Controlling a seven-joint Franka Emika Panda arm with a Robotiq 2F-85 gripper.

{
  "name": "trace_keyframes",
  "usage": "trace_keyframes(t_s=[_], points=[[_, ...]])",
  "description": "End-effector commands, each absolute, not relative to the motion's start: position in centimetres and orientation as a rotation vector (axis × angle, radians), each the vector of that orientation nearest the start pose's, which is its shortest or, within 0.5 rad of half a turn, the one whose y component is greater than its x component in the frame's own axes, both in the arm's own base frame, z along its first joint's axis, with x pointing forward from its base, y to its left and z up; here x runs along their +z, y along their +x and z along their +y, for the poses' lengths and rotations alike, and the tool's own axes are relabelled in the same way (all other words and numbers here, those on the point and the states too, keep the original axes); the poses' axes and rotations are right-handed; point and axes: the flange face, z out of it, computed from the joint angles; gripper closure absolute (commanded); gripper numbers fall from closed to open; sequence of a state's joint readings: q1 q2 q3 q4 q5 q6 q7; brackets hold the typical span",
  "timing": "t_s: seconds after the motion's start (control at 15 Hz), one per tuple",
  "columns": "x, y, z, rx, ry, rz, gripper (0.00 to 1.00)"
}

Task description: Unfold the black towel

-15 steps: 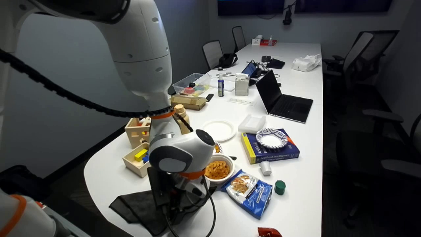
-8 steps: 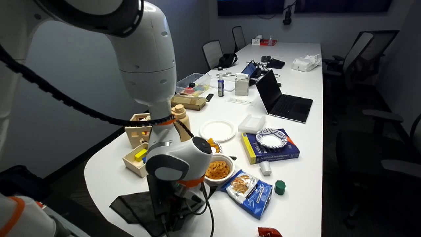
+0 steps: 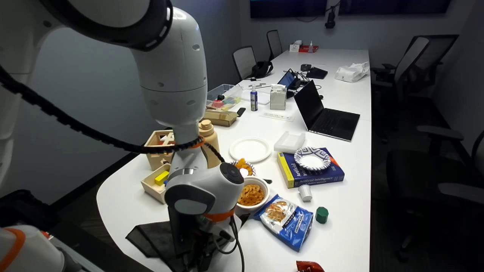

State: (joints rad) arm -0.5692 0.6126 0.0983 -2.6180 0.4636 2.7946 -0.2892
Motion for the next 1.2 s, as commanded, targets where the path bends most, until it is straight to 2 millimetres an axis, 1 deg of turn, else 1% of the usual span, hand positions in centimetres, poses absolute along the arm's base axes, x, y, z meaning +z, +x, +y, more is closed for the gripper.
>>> trace_keyframes(t_s=[0.0, 0.07, 0.13, 0.4, 0.47, 0.53, 0.6, 0.67, 0.73, 0.8, 0.93, 1.0, 1.07, 1.13], points=[[2.5, 27.8, -15.7, 0.465, -2.682, 0.916, 0.3], [2.8, 27.5, -15.8, 0.46, -2.685, 0.925, 0.36], [3.2, 27.2, -15.8, 0.455, -2.691, 0.932, 0.46], [5.0, 26.2, -15.8, 0.442, -2.708, 0.968, 0.78], [5.5, 26.1, -15.6, 0.442, -2.713, 0.973, 0.79], [5.9, 26.0, -15.5, 0.446, -2.718, 0.975, 0.42], [6.2, 26.0, -15.3, 0.451, -2.718, 0.983, 0.48], [6.5, 26.0, -15.1, 0.461, -2.721, 0.989, 0.48], [6.8, 26.1, -14.9, 0.471, -2.725, 0.995, 0.42], [6.6, 27.0, -15.2, 0.478, -2.73, 1.0, 0.35], [7.0, 27.9, -15.2, 0.493, -2.751, 1.013, 0.2], [7.5, 27.9, -14.9, 0.498, -2.764, 1.003, 0.11], [8.0, 27.6, -14.4, 0.51, -2.771, 0.991, 0.05], [8.0, 28.1, -14.2, 0.522, -2.778, 0.979, 0.17]])
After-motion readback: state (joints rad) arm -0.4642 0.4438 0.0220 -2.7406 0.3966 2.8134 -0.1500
